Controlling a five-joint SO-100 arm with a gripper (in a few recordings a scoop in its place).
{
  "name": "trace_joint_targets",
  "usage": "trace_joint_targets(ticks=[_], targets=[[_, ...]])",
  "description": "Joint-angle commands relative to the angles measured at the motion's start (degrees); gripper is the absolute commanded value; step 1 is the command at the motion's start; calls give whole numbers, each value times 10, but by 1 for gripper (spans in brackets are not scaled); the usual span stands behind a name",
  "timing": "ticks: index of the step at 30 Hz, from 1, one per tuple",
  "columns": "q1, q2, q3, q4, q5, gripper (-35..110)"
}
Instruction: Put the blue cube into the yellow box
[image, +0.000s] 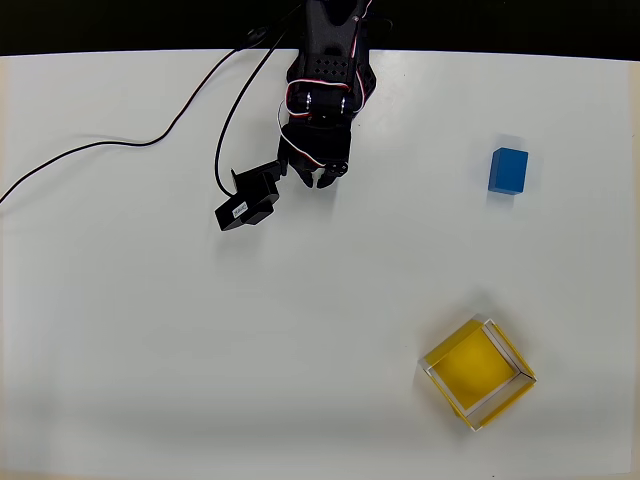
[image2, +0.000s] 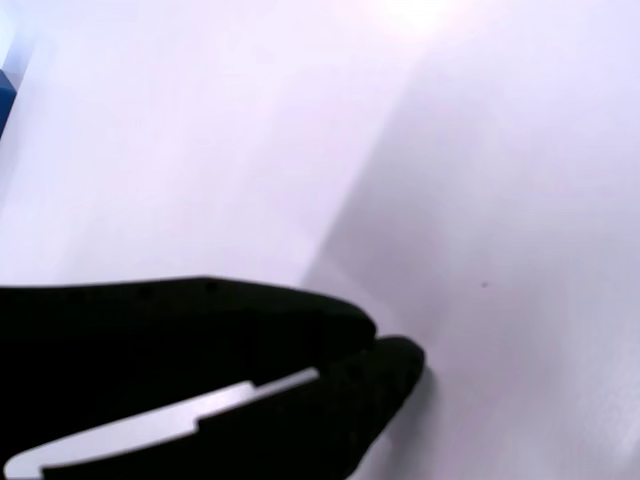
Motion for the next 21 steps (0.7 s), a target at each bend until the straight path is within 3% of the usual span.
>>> trace_joint_targets(ticks=[1,21], targets=[[-8,15,16,5,15,0],[-15,-38,-62,-4,10,1]])
